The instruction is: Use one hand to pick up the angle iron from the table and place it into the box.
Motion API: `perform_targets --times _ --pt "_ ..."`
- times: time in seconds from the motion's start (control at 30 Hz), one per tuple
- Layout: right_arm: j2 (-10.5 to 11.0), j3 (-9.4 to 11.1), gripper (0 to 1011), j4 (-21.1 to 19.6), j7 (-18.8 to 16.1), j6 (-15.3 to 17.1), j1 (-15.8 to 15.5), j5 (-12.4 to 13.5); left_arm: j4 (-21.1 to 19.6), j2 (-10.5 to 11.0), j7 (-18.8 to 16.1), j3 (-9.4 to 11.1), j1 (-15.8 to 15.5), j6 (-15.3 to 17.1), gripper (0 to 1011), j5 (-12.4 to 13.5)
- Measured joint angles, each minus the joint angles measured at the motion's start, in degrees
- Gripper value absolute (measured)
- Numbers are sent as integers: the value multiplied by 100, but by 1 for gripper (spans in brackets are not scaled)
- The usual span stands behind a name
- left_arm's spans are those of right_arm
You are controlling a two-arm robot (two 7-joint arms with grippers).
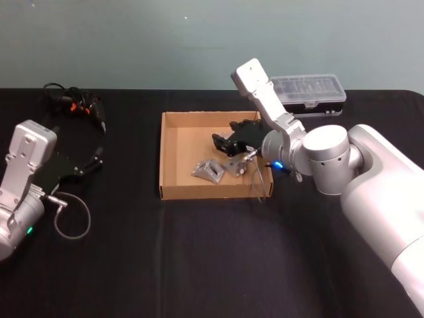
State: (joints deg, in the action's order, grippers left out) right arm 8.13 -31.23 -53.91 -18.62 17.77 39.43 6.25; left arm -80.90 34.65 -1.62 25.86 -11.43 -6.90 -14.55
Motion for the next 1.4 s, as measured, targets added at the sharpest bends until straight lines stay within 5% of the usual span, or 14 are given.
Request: perform_targets --times 0.33,0.57,0.97,1.4 --pt "-51 104 807 -16 -49 -32 -51 -89 0 0 0 0 0 0 1011 0" --pt "19 260 1004 -465 -137 -113 -241 -107 0 0 0 0 0 0 1011 0" --pt "517 668 1004 -1874 -241 -195 -932 17 0 0 0 0 0 0 1011 0" --pt "1126 1289 1004 -2854 -105 -507 -1844 256 0 0 0 0 0 0 1011 0"
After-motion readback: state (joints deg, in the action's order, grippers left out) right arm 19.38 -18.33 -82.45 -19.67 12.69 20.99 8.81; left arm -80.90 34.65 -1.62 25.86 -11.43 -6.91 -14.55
